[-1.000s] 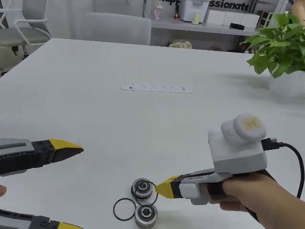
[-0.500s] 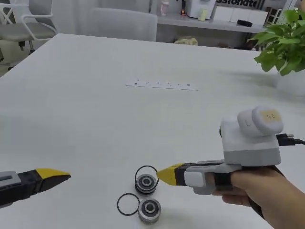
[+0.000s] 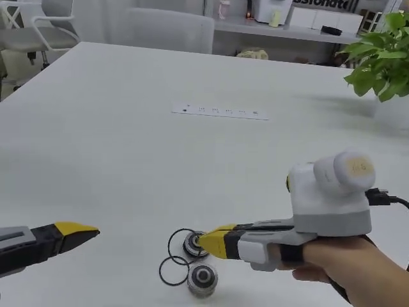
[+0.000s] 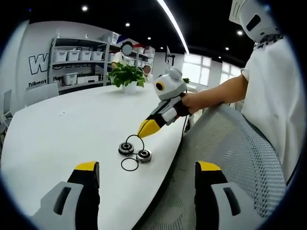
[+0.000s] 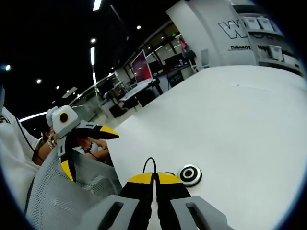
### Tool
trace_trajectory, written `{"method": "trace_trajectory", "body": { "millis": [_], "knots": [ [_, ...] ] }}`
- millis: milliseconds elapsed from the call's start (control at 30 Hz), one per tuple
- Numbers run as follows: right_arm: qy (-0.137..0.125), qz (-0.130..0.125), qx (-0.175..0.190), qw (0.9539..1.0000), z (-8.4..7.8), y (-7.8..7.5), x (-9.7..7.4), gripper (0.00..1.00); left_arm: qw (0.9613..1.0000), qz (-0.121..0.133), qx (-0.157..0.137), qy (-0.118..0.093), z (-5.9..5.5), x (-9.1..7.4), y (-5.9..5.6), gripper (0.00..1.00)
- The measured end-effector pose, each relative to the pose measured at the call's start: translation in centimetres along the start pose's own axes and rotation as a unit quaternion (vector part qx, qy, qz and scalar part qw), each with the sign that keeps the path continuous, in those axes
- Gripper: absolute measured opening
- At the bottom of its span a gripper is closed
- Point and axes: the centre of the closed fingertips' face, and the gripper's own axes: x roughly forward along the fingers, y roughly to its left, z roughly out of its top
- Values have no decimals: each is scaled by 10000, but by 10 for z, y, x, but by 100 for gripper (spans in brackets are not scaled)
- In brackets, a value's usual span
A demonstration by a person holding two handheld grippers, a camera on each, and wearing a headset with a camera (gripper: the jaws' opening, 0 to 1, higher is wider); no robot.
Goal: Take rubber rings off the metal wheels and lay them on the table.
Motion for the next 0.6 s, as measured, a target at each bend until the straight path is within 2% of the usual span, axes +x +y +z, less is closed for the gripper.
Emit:
{"method": "trace_trajectory", "body": {
  "millis": [133,333,433,567,600],
  "knots": [
    [59,75,-155,9998,-4,6,4,0,10000,-9,-5,2,0,0,0,80],
    [284,176,-488,9982,-16,15,13,0,10000,-32,-24,49,-2,1,-2,80],
    [395,146,-797,9959,-22,16,17,0,10000,-39,-28,57,-2,2,-2,79],
    [520,126,-949,9941,-29,16,21,0,10000,-42,-33,74,-3,2,-2,79],
    [542,126,-1103,9923,-30,15,21,0,10000,-43,-38,73,-3,2,-2,79]
  ]
}}
